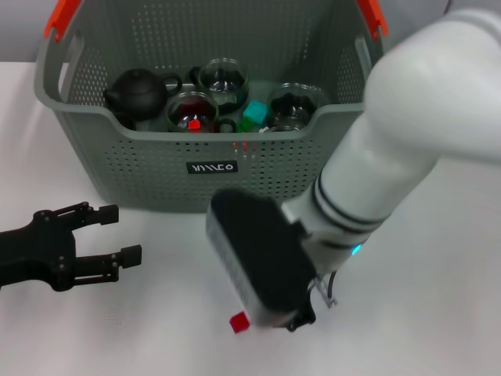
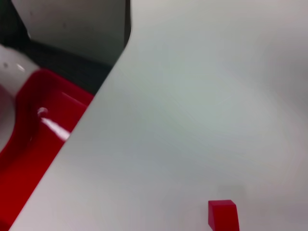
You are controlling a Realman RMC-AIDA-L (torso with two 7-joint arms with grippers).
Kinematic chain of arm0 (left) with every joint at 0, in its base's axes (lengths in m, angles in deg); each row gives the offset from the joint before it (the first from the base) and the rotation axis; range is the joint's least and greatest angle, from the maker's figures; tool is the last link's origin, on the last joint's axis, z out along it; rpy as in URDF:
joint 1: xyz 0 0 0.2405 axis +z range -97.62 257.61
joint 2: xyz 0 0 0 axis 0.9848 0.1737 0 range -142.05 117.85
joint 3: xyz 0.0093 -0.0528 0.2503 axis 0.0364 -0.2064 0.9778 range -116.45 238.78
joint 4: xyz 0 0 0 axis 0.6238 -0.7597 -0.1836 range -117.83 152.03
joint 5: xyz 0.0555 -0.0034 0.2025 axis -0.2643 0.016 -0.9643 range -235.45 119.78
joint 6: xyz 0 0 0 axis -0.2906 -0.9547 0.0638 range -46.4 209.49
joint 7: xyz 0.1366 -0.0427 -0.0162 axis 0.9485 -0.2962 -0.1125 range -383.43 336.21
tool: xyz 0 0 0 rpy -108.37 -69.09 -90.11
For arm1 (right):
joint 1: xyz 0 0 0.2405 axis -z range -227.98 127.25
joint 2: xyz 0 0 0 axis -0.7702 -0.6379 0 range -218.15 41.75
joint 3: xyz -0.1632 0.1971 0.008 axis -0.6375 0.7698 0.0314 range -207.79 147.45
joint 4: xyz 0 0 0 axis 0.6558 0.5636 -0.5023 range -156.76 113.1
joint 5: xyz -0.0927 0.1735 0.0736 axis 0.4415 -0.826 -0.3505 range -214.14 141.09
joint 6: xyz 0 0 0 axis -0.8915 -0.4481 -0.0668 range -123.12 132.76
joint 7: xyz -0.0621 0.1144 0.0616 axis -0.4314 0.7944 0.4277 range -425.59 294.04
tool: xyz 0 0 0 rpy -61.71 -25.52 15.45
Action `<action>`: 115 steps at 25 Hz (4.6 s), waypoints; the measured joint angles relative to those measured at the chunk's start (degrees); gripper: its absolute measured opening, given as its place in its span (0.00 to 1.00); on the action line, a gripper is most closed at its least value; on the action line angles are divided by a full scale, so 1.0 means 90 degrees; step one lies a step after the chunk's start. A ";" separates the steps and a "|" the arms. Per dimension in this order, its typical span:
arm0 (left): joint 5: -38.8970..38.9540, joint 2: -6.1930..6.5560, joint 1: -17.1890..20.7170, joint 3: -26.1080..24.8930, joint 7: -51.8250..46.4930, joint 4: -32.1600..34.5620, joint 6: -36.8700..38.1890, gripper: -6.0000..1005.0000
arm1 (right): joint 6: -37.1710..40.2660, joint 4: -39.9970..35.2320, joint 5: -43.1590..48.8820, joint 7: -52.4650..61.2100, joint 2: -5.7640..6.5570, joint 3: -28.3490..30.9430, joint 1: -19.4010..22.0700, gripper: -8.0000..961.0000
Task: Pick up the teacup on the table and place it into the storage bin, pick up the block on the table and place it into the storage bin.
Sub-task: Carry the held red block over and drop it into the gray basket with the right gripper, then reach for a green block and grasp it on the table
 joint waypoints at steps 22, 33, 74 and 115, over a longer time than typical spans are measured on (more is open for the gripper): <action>-0.0087 0.0085 -0.0043 0.0014 0.0184 0.0187 -0.0029 0.88 | 0.0765 -0.2051 -0.0305 0.1337 0.0042 0.5842 0.0177 0.20; -0.0085 0.0100 -0.0152 0.0069 0.0183 0.0182 0.0017 0.88 | -0.0691 -0.0518 0.0465 0.1847 0.0174 0.5960 -0.0191 0.25; -0.0084 0.0122 -0.0144 0.0068 0.0184 0.0320 0.0096 0.88 | 0.2880 -0.0707 0.1057 0.1044 0.0028 0.4485 0.0733 0.95; -0.0084 0.0101 -0.0182 0.0068 0.0191 0.0270 0.0006 0.88 | -0.1098 0.2221 0.0219 0.1071 -0.0069 0.1342 -0.0478 0.94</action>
